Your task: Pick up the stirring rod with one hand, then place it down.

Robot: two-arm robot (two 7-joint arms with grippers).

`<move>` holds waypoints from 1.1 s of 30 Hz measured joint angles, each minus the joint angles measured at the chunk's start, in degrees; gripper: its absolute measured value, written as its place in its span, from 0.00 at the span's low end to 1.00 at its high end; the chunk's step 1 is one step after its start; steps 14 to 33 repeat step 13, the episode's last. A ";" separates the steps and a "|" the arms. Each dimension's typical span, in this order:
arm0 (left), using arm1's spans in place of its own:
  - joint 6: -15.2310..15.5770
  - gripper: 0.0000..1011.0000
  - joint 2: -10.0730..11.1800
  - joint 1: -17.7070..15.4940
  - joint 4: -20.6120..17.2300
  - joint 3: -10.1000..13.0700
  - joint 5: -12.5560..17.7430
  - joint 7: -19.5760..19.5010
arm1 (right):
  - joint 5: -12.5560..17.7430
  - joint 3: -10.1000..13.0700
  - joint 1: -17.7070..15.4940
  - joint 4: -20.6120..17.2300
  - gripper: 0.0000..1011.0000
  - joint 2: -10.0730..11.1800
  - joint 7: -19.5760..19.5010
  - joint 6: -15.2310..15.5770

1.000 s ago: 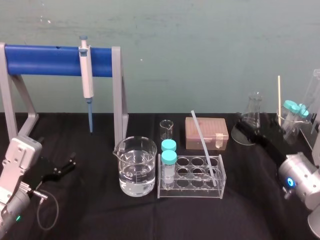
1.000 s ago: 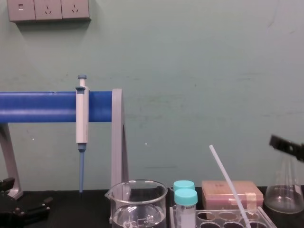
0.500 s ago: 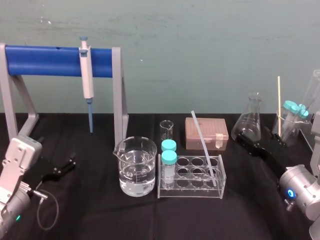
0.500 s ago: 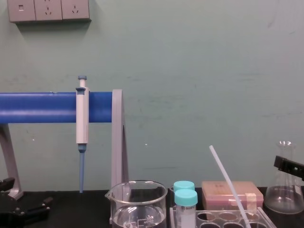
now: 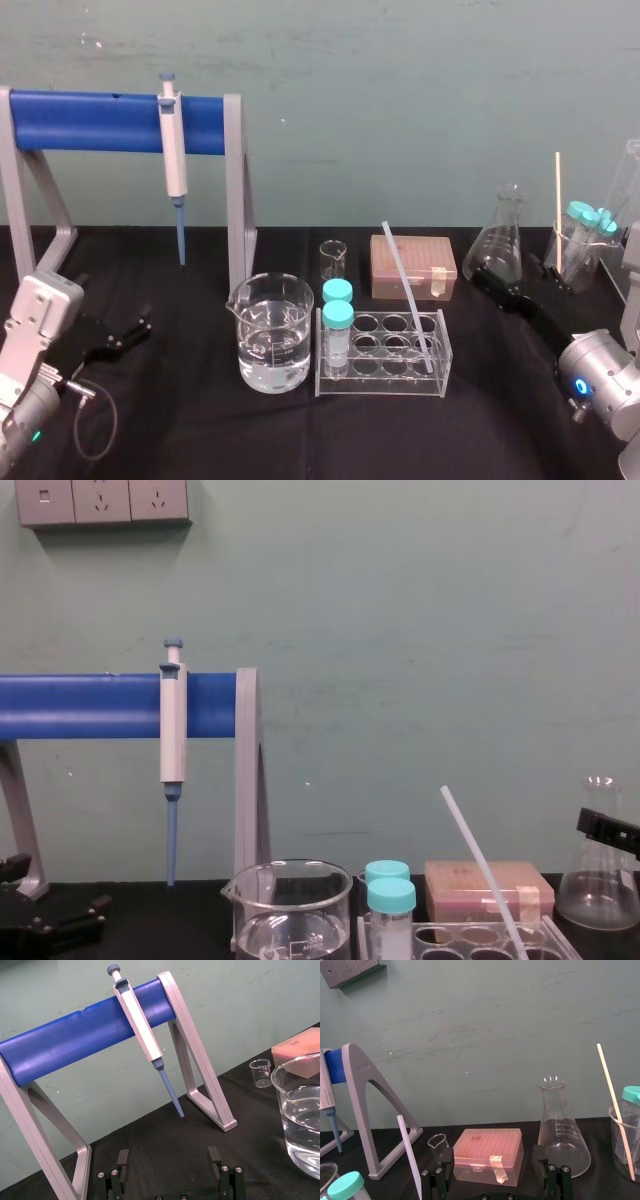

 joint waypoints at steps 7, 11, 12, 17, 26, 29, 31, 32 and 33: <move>0.00 0.99 0.00 0.00 0.00 0.00 0.00 0.00 | 0.04 0.03 0.03 -0.01 0.99 0.00 -0.01 0.07; 0.00 0.99 0.00 0.00 0.00 0.00 0.00 0.00 | 0.07 0.03 0.04 -0.03 0.99 0.00 -0.03 0.09; 0.00 0.99 0.00 0.00 0.00 0.00 0.00 0.00 | 0.08 0.03 0.04 -0.03 0.99 0.00 -0.03 0.10; 0.00 0.99 0.00 0.00 0.00 0.00 0.00 0.00 | 0.08 0.04 0.04 -0.04 0.99 0.00 -0.04 0.10; 0.00 0.99 0.00 0.00 0.00 0.00 0.00 0.00 | 0.08 0.04 0.04 -0.04 0.99 0.00 -0.04 0.10; 0.00 0.99 0.00 0.00 0.00 0.00 0.00 0.00 | 0.08 0.04 0.04 -0.04 0.99 0.00 -0.04 0.10; 0.00 0.99 0.00 0.00 0.00 0.00 0.00 0.00 | 0.08 0.04 0.04 -0.04 0.99 0.00 -0.04 0.10; 0.00 0.99 0.00 0.00 0.00 0.00 0.00 0.00 | 0.08 0.04 0.04 -0.04 0.99 0.00 -0.04 0.10; 0.00 0.99 0.00 0.00 0.00 0.00 0.00 0.00 | 0.08 0.04 0.04 -0.04 0.99 0.00 -0.04 0.10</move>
